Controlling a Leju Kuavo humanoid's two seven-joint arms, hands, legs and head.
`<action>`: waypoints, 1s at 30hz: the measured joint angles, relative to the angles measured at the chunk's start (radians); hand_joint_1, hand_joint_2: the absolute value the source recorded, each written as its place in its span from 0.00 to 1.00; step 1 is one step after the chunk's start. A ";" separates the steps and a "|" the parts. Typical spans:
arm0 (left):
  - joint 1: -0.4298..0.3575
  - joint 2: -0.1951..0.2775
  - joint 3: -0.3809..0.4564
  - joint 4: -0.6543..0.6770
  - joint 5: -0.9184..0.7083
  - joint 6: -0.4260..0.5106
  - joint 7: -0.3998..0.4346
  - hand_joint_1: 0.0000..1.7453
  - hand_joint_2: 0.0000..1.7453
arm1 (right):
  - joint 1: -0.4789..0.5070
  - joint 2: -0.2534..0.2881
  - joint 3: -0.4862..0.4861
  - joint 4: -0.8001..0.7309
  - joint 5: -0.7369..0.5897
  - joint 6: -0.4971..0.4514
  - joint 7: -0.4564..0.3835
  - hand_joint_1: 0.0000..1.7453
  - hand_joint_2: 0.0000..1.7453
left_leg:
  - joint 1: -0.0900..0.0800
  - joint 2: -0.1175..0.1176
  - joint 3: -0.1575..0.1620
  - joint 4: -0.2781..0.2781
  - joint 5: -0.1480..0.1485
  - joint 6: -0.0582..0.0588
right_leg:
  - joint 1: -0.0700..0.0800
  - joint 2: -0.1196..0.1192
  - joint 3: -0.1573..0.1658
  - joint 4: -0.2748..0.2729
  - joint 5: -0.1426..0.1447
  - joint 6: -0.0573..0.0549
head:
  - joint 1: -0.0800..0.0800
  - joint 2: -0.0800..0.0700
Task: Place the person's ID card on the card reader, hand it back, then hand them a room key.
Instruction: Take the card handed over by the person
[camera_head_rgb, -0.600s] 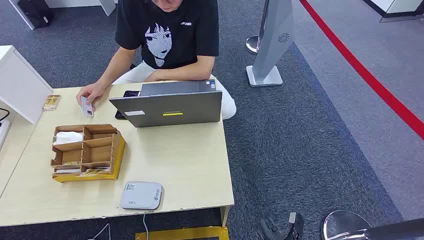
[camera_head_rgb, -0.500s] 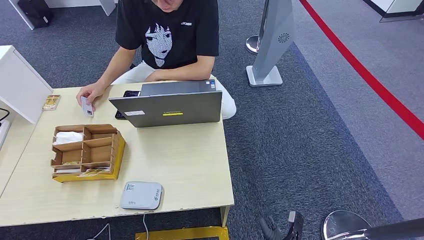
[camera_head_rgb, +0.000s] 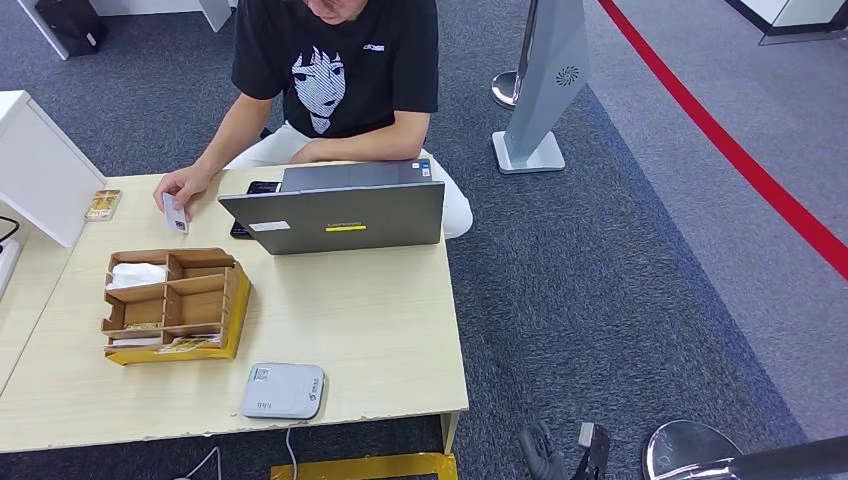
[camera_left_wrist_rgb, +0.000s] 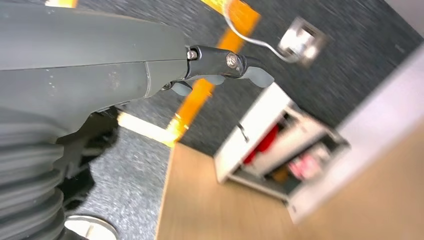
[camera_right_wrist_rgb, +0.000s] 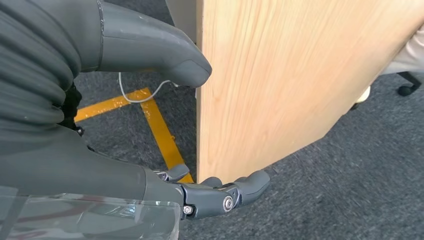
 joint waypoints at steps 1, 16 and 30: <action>0.006 -0.008 0.009 -0.029 -0.012 -0.011 -0.001 0.00 1.00 | 0.002 -0.002 0.006 0.000 -0.004 0.002 -0.007 0.00 1.00 | 0.000 0.000 0.000 0.000 0.000 0.000 | 0.000 0.000 0.000 0.000 0.000 0.000 | 0.000 0.000; 0.119 -0.132 0.161 -0.520 -0.170 -0.158 -0.020 0.00 1.00 | 0.036 -0.032 0.052 0.002 -0.036 0.028 -0.112 0.00 1.00 | 0.000 0.000 0.000 0.000 0.000 0.000 | 0.000 0.000 0.000 0.000 0.000 0.000 | 0.000 0.000; 0.182 -0.217 0.345 -0.649 -0.296 0.105 0.035 0.00 1.00 | 0.073 -0.039 -0.037 0.002 0.054 0.050 -0.181 0.00 1.00 | 0.000 -0.001 -0.001 0.000 0.000 0.000 | 0.000 -0.001 0.000 0.000 0.000 0.000 | 0.000 0.000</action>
